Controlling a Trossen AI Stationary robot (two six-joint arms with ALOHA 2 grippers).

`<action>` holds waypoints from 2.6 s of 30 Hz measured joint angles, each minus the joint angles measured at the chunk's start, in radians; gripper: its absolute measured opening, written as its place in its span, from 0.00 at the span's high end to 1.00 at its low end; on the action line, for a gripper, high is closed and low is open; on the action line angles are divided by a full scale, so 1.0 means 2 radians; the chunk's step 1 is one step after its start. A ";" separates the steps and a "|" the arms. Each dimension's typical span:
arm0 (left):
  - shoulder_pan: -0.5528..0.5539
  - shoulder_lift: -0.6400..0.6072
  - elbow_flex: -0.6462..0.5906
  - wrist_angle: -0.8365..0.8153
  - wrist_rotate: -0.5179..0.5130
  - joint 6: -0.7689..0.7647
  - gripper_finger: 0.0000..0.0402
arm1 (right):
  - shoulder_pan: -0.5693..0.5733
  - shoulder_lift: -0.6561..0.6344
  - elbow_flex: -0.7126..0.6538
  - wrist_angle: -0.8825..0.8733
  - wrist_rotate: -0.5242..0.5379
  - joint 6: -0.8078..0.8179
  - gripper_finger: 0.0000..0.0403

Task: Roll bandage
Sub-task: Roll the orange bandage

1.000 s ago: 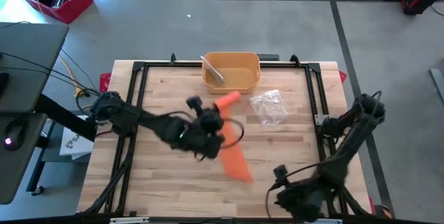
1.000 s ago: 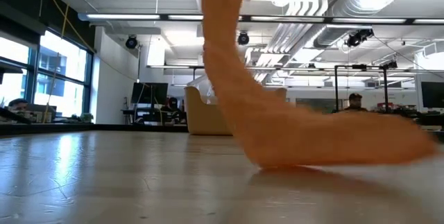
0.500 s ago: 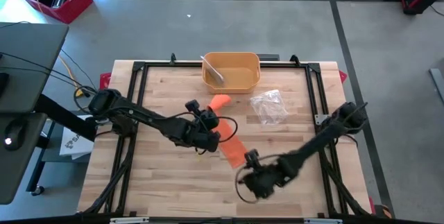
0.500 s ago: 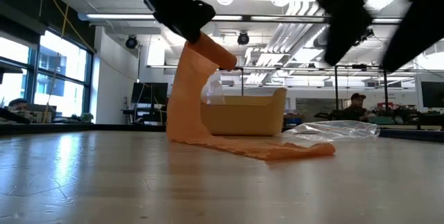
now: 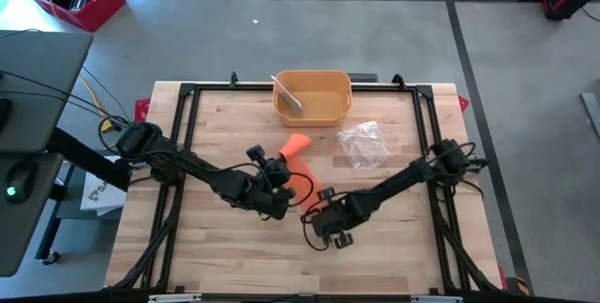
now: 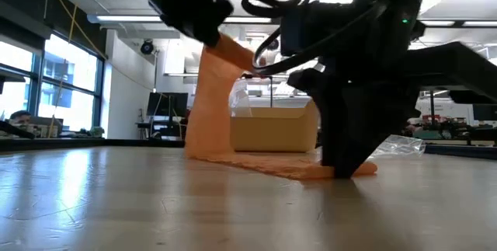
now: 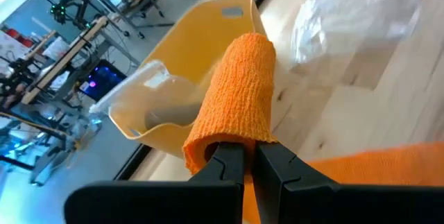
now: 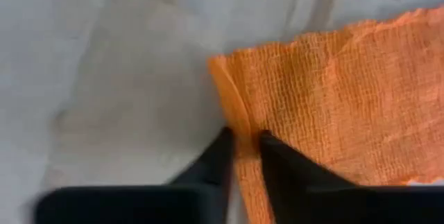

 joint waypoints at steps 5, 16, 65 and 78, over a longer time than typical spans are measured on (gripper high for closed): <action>-0.014 -0.015 0.000 -0.033 -0.004 -0.026 1.00 | 0.060 -0.014 -0.002 -0.018 -0.014 0.040 0.96; -0.031 -0.029 0.000 -0.073 0.003 -0.062 1.00 | 0.300 -0.089 0.064 -0.090 0.062 0.284 1.00; -0.285 0.110 0.028 0.364 0.230 -0.120 1.00 | -0.080 -0.220 0.471 -0.483 0.301 0.003 1.00; -0.302 0.111 0.090 0.365 0.129 -0.004 1.00 | -0.125 -0.220 0.032 -0.060 0.054 -0.075 1.00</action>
